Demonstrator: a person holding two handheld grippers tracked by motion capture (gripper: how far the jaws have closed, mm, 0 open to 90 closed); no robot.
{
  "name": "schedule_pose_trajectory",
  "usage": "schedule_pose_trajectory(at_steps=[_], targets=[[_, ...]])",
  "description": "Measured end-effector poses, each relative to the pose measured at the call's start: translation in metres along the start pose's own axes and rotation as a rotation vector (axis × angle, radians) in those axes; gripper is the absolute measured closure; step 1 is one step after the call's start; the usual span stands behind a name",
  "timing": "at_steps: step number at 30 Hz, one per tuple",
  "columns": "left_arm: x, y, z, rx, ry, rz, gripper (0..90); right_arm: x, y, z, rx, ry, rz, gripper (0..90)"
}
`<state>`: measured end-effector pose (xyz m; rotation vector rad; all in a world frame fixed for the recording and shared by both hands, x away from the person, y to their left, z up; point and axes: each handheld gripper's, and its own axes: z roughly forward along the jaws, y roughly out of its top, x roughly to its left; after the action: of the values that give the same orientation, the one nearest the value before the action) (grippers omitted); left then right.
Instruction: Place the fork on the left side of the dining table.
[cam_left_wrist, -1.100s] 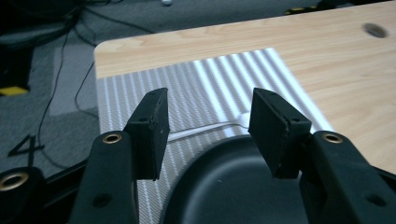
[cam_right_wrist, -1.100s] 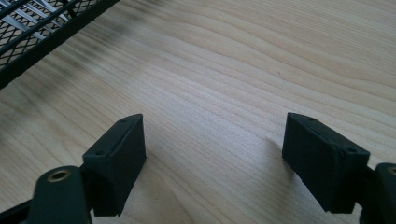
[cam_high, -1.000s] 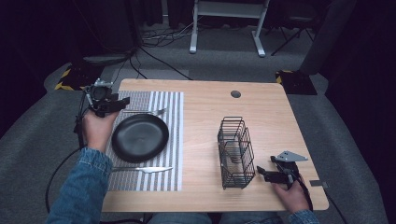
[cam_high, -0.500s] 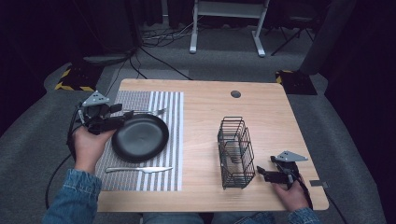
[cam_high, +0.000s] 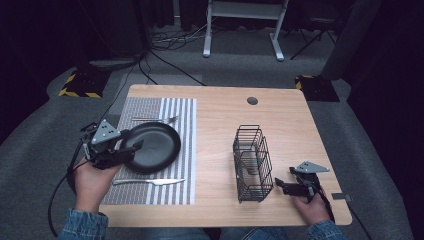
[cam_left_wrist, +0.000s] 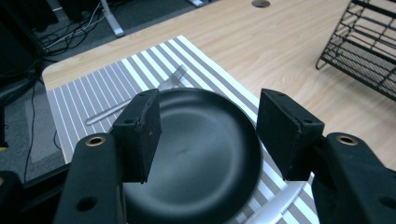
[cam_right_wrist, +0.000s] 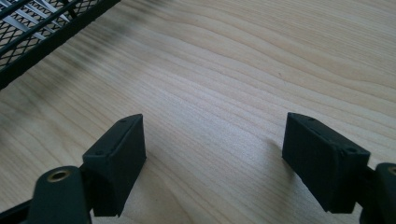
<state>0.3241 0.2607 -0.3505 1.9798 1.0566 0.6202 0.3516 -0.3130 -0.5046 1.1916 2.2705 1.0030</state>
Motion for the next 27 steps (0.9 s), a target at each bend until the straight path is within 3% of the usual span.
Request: schedule_pose_trajectory(at_steps=[5, 8, 11, 13, 15, 16, 25, 27], targets=[[-0.017, -0.01, -0.006, 0.005, 0.012, 0.032, 40.1, 0.0, 0.0, 0.0, 0.0, 0.0, 0.0, 21.4], [-0.027, -0.019, -0.009, 0.009, -0.008, 0.019, 39.7, 0.0, 0.0, 0.0, 0.0, 0.0, 0.0, 21.4], [-0.034, -0.031, -0.011, -0.008, -0.051, -0.007, 39.4, 0.0, 0.0, 0.0, 0.0, 0.0, 0.0, 21.4], [-0.039, -0.046, -0.011, -0.038, -0.105, -0.042, 38.9, 0.0, 0.0, 0.0, 0.0, 0.0, 0.0, 21.4], [-0.041, -0.052, -0.009, -0.047, -0.118, -0.051, 38.8, 0.0, 0.0, 0.0, 0.0, 0.0, 0.0, 21.4], [-0.042, -0.059, -0.005, -0.026, -0.144, -0.055, 38.7, 0.0, 0.0, 0.0, 0.0, 0.0, 0.0, 21.4], [-0.047, -0.086, 0.0, -0.04, -0.177, -0.077, 37.3, 0.0, 0.0, 0.0, 0.0, 0.0, -0.001, 21.4], [-0.048, -0.095, 0.003, -0.025, -0.182, -0.082, 36.3, 0.0, 0.0, 0.0, 0.0, 0.0, -0.001, 21.4]])
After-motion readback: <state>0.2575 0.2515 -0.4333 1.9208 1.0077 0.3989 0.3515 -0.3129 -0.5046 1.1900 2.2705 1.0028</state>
